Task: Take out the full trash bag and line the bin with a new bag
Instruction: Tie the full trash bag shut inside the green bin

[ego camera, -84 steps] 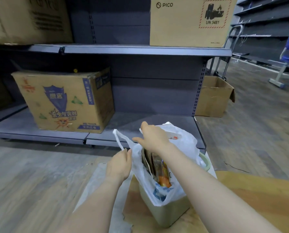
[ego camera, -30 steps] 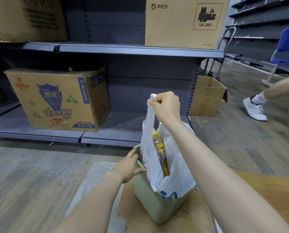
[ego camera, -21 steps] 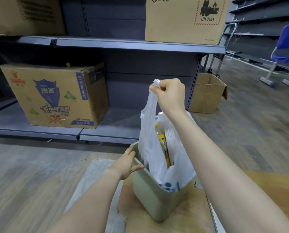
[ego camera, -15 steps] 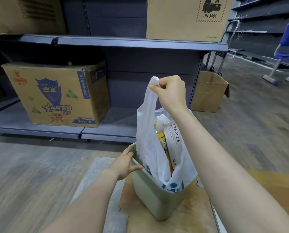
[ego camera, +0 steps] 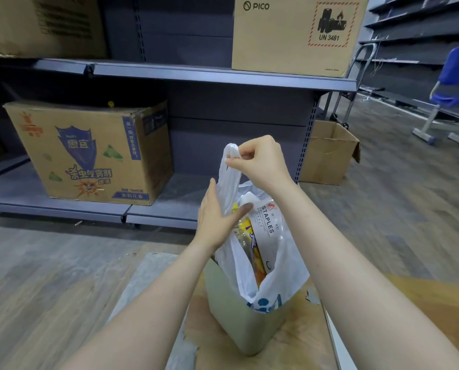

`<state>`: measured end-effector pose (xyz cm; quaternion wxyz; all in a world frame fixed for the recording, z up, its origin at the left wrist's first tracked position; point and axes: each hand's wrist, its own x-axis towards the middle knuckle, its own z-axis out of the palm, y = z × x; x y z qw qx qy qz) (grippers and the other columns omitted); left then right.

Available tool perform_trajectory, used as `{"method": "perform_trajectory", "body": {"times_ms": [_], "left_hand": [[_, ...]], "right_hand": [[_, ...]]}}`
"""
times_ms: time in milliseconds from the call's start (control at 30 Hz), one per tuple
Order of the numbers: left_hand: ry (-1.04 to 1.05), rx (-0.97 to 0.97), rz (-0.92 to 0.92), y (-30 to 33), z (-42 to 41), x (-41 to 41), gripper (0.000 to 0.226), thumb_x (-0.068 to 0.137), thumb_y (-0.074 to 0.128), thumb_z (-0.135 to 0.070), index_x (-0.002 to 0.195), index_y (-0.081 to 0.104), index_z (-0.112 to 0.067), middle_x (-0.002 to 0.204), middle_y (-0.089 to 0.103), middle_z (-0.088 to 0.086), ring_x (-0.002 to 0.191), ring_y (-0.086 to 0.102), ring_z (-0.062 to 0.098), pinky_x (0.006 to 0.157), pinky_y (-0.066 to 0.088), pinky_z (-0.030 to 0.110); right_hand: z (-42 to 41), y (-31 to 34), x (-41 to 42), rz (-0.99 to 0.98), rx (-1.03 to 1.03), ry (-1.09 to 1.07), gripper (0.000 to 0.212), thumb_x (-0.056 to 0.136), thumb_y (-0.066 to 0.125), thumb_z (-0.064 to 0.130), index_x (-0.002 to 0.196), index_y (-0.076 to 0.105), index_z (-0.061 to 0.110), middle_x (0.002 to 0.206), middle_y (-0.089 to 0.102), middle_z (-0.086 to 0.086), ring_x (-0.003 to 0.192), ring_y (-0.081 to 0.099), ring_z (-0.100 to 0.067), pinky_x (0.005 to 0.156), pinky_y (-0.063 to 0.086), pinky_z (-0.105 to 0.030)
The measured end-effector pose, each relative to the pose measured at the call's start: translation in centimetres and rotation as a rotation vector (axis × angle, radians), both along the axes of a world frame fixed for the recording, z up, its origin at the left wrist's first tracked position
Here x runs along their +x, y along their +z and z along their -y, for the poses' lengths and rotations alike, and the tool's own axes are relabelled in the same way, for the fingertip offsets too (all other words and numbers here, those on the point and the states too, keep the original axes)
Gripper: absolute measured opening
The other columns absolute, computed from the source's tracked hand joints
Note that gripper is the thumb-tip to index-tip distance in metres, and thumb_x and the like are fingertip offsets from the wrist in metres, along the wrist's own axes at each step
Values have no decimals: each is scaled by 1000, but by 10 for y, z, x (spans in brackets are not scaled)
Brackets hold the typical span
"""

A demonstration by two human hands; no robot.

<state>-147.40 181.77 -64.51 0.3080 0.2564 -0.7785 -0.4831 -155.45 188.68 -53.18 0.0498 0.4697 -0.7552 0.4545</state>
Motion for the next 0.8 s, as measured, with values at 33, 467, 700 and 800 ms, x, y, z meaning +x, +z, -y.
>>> {"method": "perform_trajectory", "body": {"times_ms": [33,467,700,800], "left_hand": [[15,-2,-2,3,-1,-5,91,75,63,-62,146,23,-20,149,33,1,136,33,21,109,36,44],[72,-225,88,2,3,-6,40,102,31,-33,77,49,-7,64,48,-4,59,45,9,53,32,19],[-119,-428,257,8,25,-12,51,99,33,-44,80,52,-1,73,61,15,72,57,33,68,44,42],[-152,-468,198,8,31,-20,57,94,39,-53,64,44,-4,65,56,19,66,55,37,70,43,48]], "right_hand": [[0,-1,-1,13,5,15,54,73,72,12,47,25,16,48,21,2,55,19,-14,51,20,-26],[-27,4,-20,74,168,126,73,63,86,26,129,53,24,97,65,2,98,61,-17,87,51,-31],[-37,-21,-53,132,452,184,105,75,73,46,152,6,22,158,17,6,147,8,-12,120,18,-40],[-30,-30,-61,339,405,215,87,86,49,60,152,4,26,158,15,9,148,8,-12,121,11,-41]]}}
